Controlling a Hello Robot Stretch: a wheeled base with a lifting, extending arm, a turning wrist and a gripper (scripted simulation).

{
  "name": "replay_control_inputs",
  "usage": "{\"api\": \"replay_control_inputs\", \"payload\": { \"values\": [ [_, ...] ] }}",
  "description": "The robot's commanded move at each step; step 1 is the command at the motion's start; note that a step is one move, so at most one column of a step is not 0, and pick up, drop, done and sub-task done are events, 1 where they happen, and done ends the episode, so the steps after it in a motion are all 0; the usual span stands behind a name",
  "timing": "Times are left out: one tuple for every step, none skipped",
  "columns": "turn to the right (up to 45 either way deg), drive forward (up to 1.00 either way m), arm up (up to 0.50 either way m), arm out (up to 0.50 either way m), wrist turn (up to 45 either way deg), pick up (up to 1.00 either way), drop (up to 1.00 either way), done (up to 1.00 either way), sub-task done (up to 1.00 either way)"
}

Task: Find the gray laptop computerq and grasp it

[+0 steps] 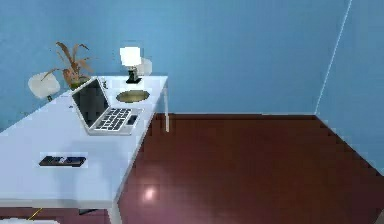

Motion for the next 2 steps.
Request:
{"api": "replay_control_inputs", "payload": {
  "values": [
    [-45.0, 0.00, 0.00, 0.00, 0.0, 0.00, 0.00, 0.00, 0.00],
    [-45.0, 0.00, 0.00, 0.00, 0.0, 0.00, 0.00, 0.00, 0.00]
  ]
}}
